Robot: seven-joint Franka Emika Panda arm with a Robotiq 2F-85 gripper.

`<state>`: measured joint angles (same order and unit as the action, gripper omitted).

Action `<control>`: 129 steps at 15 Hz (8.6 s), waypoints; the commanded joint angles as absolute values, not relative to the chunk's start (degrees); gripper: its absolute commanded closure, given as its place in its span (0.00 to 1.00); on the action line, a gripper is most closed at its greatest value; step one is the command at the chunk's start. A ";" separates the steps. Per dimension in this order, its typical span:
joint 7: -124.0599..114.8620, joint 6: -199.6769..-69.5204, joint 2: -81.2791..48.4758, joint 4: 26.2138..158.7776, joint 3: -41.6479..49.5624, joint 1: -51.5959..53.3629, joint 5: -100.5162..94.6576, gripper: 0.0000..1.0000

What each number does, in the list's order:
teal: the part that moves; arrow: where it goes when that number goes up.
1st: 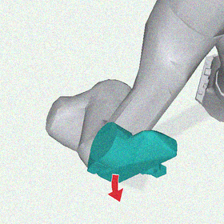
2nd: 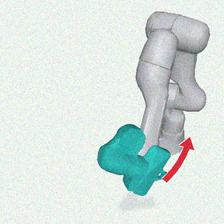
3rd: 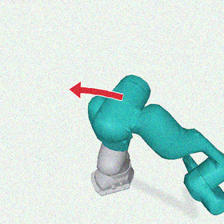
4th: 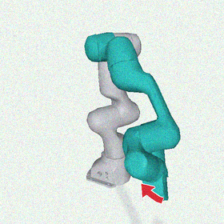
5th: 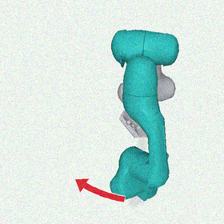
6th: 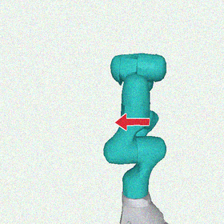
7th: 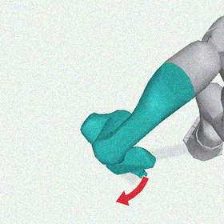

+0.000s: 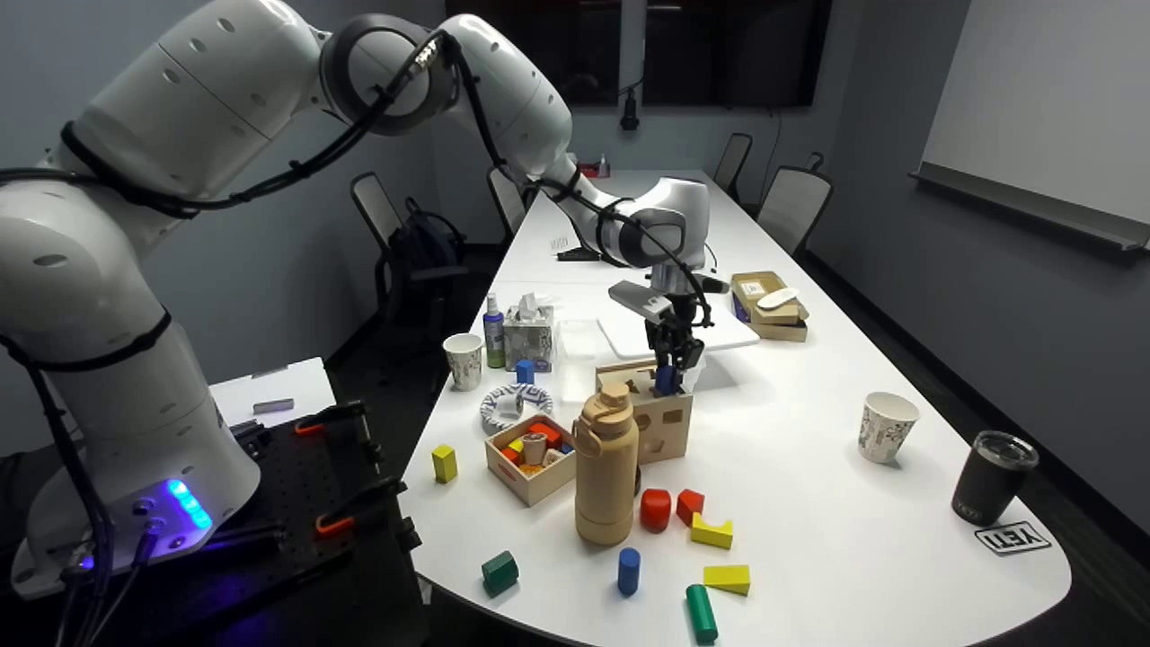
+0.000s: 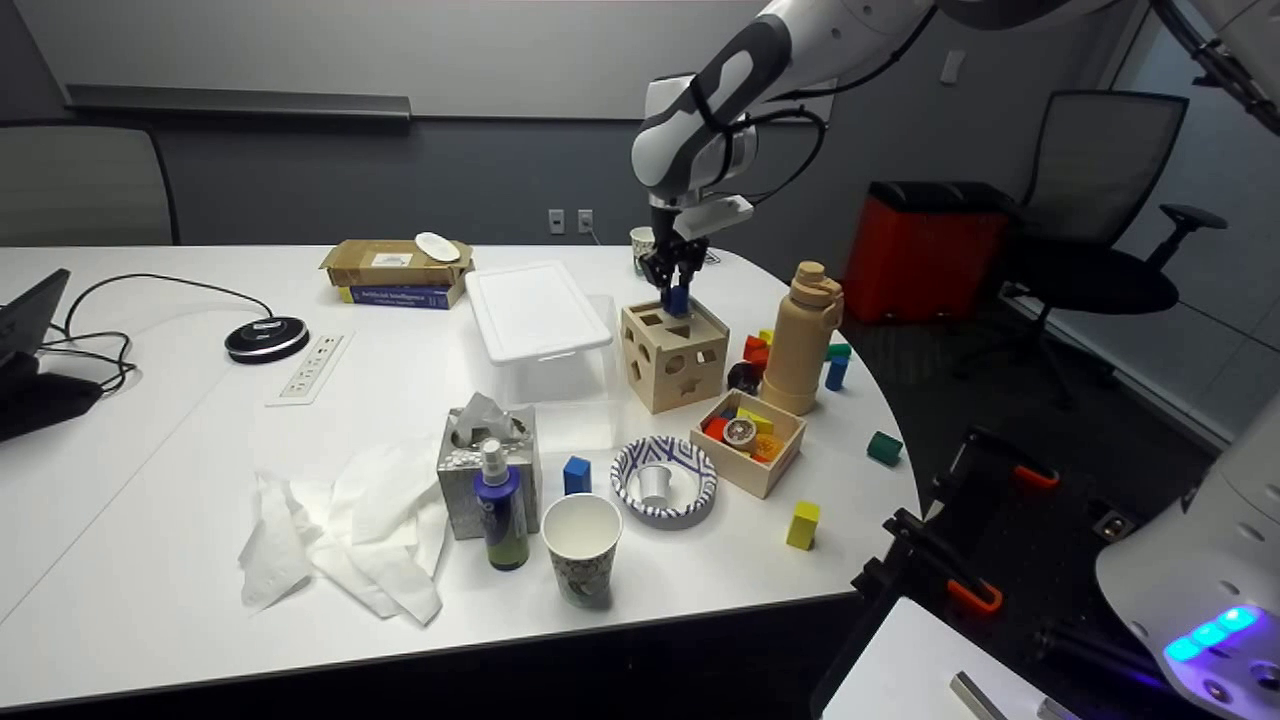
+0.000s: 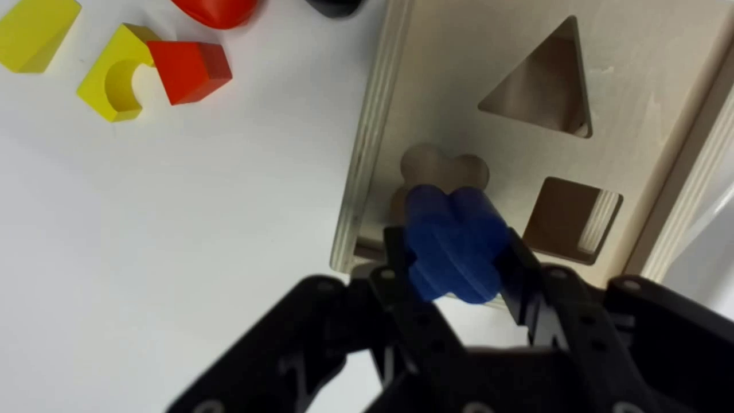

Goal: Place the blue square block inside the shape sorter box

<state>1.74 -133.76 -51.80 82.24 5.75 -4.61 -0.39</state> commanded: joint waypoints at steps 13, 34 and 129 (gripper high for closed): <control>-14.07 -135.20 -50.86 86.45 11.29 1.11 -6.18 0.83; -14.53 -137.24 -48.37 92.57 11.19 2.00 -7.07 0.83; -8.21 -125.98 -49.26 83.09 4.53 -6.64 3.79 0.00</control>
